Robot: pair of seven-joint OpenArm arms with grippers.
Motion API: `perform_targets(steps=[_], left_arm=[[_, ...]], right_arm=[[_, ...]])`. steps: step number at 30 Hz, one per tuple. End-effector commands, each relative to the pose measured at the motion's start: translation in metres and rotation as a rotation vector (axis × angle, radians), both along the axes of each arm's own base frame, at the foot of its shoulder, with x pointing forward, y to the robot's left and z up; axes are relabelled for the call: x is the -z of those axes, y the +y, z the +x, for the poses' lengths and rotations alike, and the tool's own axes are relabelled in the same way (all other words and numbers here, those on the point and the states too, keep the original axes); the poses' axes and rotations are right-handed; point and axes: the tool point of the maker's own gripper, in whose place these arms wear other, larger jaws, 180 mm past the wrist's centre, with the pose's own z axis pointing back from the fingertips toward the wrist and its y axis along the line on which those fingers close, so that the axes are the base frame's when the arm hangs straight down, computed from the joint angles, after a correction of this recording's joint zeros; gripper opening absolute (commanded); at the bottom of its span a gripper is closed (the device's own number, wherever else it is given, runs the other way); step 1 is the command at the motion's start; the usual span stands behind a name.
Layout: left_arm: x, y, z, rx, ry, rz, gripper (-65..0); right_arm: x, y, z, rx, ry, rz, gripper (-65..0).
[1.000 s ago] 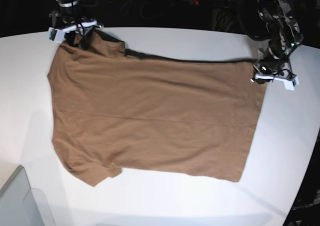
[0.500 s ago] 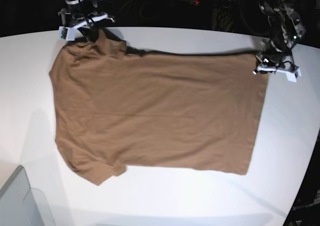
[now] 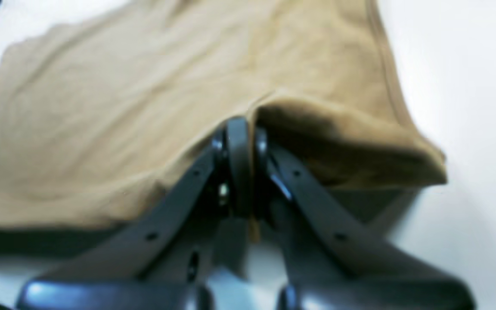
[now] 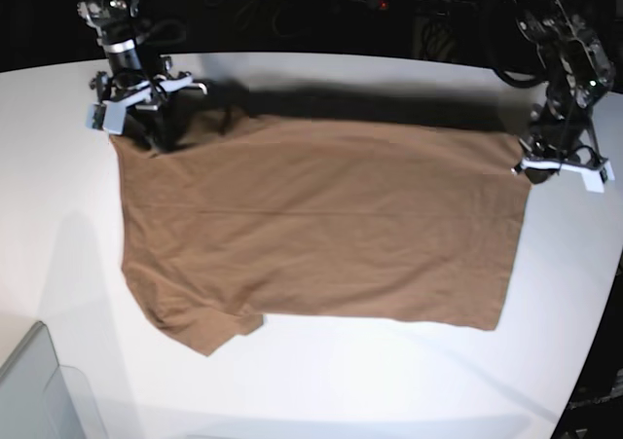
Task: Layout the t-shirt on the table in an organized manner, then fold the t-shirt properly
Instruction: 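Grasp the shirt's long edge with both grippers and lift it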
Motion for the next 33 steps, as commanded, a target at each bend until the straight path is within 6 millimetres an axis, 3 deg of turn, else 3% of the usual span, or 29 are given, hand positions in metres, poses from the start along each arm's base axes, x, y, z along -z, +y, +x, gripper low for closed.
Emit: perform_targets(steps=[1,10,16,20,28,30,33], left_arm=[[-0.009,0.007,0.008,-0.007,-0.031,0.018,-65.0],[-0.019,0.007,0.053,-0.027,-0.094,-0.041,-65.0],[-0.01,0.013,0.069,-0.036,-0.074,-0.076,-65.0],[0.011,0.021,0.073,-0.054,-0.023,-0.108,-65.0],[0.035,0.028,0.08,-0.067,0.044,-0.16,-64.7],[0.035,0.027,0.079,-0.063,0.044,-0.16,-60.7],[0.036,0.019,0.082,-0.026,0.057,-0.144,-44.5]], right_arm=[[-0.014,0.0,0.011,-0.01,-0.05,-0.004,-65.0],[-0.02,0.004,0.069,-0.051,-0.036,-0.005,-65.0],[0.003,-0.005,0.083,-0.028,0.007,-0.006,-65.0],[0.016,-0.01,0.091,-0.014,0.034,-0.005,-65.0],[0.024,-0.011,0.102,-0.013,0.053,-0.004,-65.0],[0.024,-0.01,0.101,-0.024,0.052,-0.003,-65.0],[0.02,0.001,0.1,-0.1,0.027,0.001,-58.8]])
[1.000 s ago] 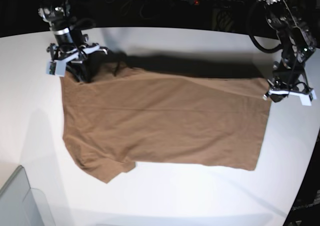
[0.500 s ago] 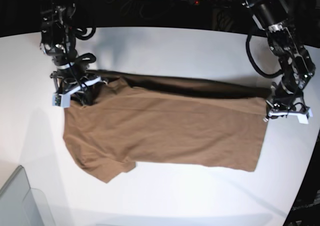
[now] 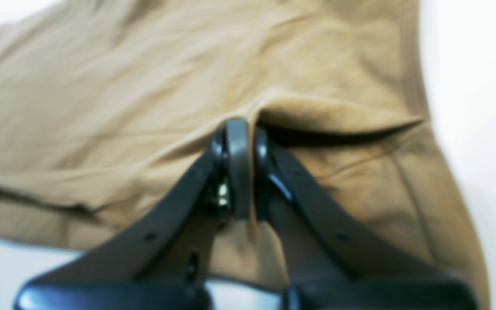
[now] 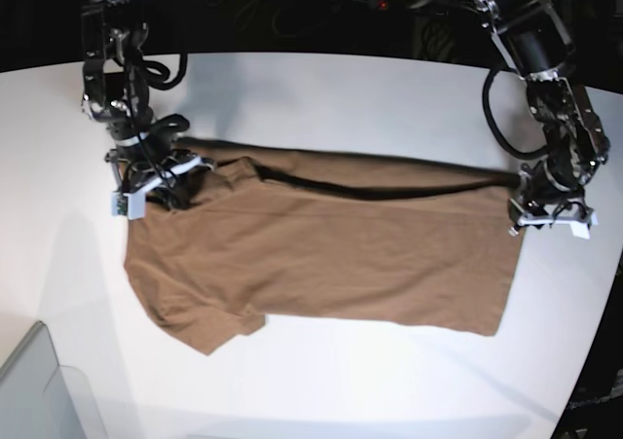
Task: Layout the t-shirt on the table in an organized manner, then fold the t-shirt properly
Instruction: 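Grasp the shirt's long edge with both grippers and lift it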
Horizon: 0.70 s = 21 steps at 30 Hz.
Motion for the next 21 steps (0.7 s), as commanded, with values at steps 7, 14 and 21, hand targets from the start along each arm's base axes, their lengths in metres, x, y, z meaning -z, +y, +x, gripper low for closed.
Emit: perform_targets(steps=[7,14,21], left_arm=[[-0.021,0.003,0.016,0.017,-0.063,0.02,-25.2],[-0.055,0.016,0.005,0.011,-0.142,0.113,-25.2],[-0.063,0.016,0.005,0.018,-0.157,0.123,-25.4]], right_arm=[[-0.03,-0.008,-0.003,0.006,-0.096,-0.001,-42.3],[-0.056,-0.026,-0.026,0.063,-0.147,-0.022,-38.7],[-0.046,-0.028,-0.043,0.067,-0.108,-0.024,-38.8]])
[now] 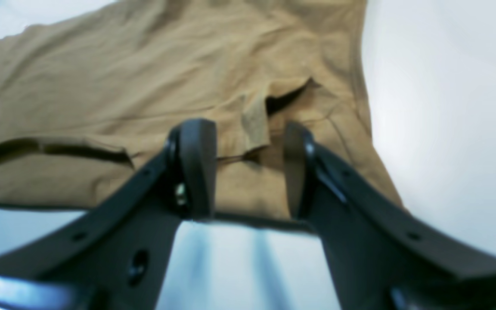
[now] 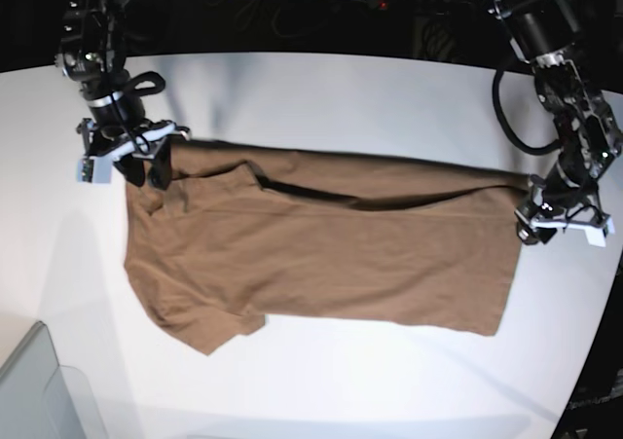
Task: Layout the t-shirt on the table in an organized manner, then fold the t-shirt properly
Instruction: 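Grasp the shirt's long edge with both grippers and lift it, then pull the lifted edge with both grippers away from the shirt body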
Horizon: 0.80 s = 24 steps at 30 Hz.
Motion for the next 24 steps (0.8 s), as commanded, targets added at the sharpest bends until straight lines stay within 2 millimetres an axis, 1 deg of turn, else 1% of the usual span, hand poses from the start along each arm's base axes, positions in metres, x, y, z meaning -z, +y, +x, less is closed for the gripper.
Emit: perform_targets(steps=[1,4,8,10,11,12,14,19,24], left_arm=[[-0.022,0.007,0.008,-0.003,-0.06,0.037,-25.5],[-0.011,0.006,-0.012,0.008,-0.018,0.063,-25.6],[0.006,0.014,-0.035,0.005,0.041,0.085,-25.7],[0.01,0.027,-0.044,0.006,0.082,0.135,-25.7],[0.015,0.031,-0.047,0.003,0.104,0.145,-25.7],[0.02,0.033,-0.048,-0.002,0.122,0.151,-25.7],[0.025,0.037,-0.047,-0.008,0.139,0.157,-25.7],[0.027,0.037,-0.041,-0.014,0.143,0.145,-25.7],[0.031,0.015,-0.03,0.062,0.15,0.153,-25.7]], right_arm=[[-0.011,0.0,0.002,-0.007,-0.042,-0.002,-38.8],[-0.008,0.0,-0.001,-0.007,-0.031,-0.003,-38.8],[-0.006,0.0,-0.005,-0.006,-0.022,-0.002,-38.8],[-0.004,-0.001,-0.006,-0.006,-0.016,-0.004,-38.8],[-0.003,-0.001,-0.008,-0.005,-0.011,-0.004,-38.8],[-0.002,-0.001,-0.008,-0.005,-0.009,-0.004,-38.8],[-0.002,-0.001,-0.009,-0.005,-0.008,-0.004,-38.8],[-0.001,-0.001,-0.009,-0.005,-0.006,-0.004,-38.8],[-0.001,-0.001,-0.01,-0.005,-0.003,-0.004,-38.8]])
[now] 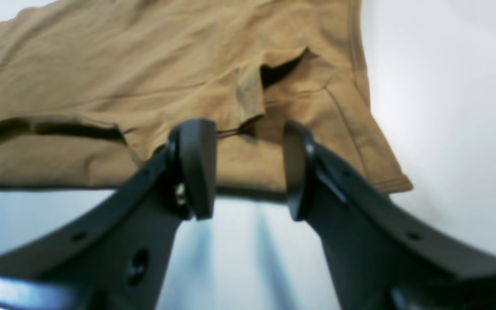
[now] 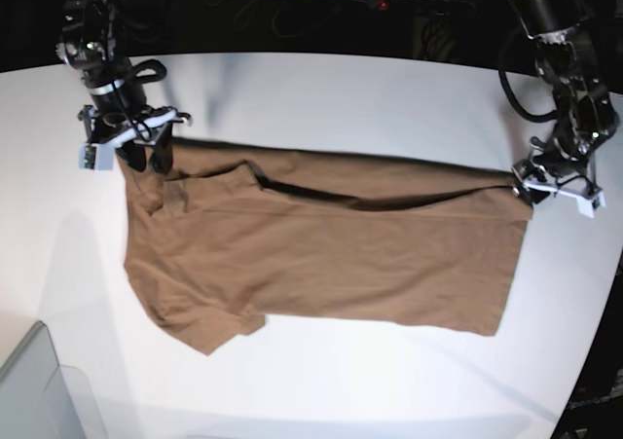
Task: Layout the t-shirt on the table in an organized manner, then fold the t-shirt properly
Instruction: 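Pull the lifted edge with both grippers away from the shirt body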
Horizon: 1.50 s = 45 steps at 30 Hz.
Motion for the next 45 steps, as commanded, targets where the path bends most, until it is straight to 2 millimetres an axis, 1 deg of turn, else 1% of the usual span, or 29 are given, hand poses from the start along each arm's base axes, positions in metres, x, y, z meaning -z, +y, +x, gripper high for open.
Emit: perform_targets(steps=[1,3,6,9,10,15,17,19,24,27,29,30,33,35,40,42,43,45], left_arm=[[-0.016,0.006,0.014,0.004,-0.05,0.024,-25.7],[-0.017,0.005,0.015,0.007,-0.051,0.024,-25.7],[-0.012,0.004,0.013,0.004,-0.039,0.015,-26.7],[-0.011,0.006,0.012,-0.001,-0.039,0.017,-32.6],[-0.011,0.007,0.012,-0.002,-0.039,0.018,-33.1],[-0.011,0.016,0.013,-0.029,-0.08,0.047,-29.0],[-0.013,0.015,0.014,-0.028,-0.084,0.047,-28.8],[-0.012,0.021,0.013,-0.03,-0.079,0.057,-28.8],[0.009,0.026,0.007,-0.054,-0.026,0.031,-28.8],[0.014,0.024,0.012,-0.059,-0.015,0.014,-28.9],[0.014,0.023,0.012,-0.056,-0.016,0.013,-29.0],[0.014,0.022,0.012,-0.056,-0.016,0.013,-29.8],[0.014,0.022,0.013,-0.056,-0.017,0.01,-37.1],[0.015,0.021,0.011,-0.055,-0.014,0.005,-40.5],[0.02,0.019,0.009,-0.054,0.001,0.001,-40.1],[0.021,0.019,0.008,-0.053,0.006,-0.001,-40.2],[0.022,0.017,0.008,-0.05,0.007,-0.003,-40.3],[0.024,0.007,0.011,-0.014,0.014,0.001,-40.3]], right_arm=[[-0.01,-0.001,0.003,-0.004,-0.041,-0.004,-38.8],[-0.007,-0.001,-0.002,-0.004,-0.027,-0.004,-38.9],[-0.007,-0.001,-0.002,-0.005,-0.027,-0.004,-38.9],[-0.007,-0.001,-0.002,-0.005,-0.027,-0.004,-38.9],[-0.006,-0.001,-0.003,-0.005,-0.026,-0.004,-38.9],[-0.004,-0.001,-0.007,-0.004,-0.014,-0.001,-38.9],[-0.003,-0.001,-0.007,-0.005,-0.012,-0.004,-38.9],[-0.003,-0.001,-0.007,-0.005,-0.012,-0.004,-38.9],[-0.003,-0.001,-0.008,-0.004,-0.011,-0.004,-38.9],[-0.003,-0.001,-0.008,-0.004,-0.011,-0.004,-38.9],[-0.003,-0.001,-0.008,-0.004,-0.011,-0.004,-38.9],[-0.003,-0.001,-0.008,-0.004,-0.011,-0.004,-38.9],[-0.003,-0.002,-0.007,-0.004,-0.012,-0.004,-38.9],[-0.005,-0.009,-0.007,0.015,-0.018,-0.012,-38.9],[-0.008,-0.031,-0.009,0.101,-0.028,-0.017,-38.3],[-0.009,-0.037,-0.01,0.118,-0.03,-0.021,-38.3],[-0.009,-0.039,-0.01,0.123,-0.031,-0.024,-38.3],[-0.01,-0.04,-0.01,0.124,-0.031,-0.025,-38.3]])
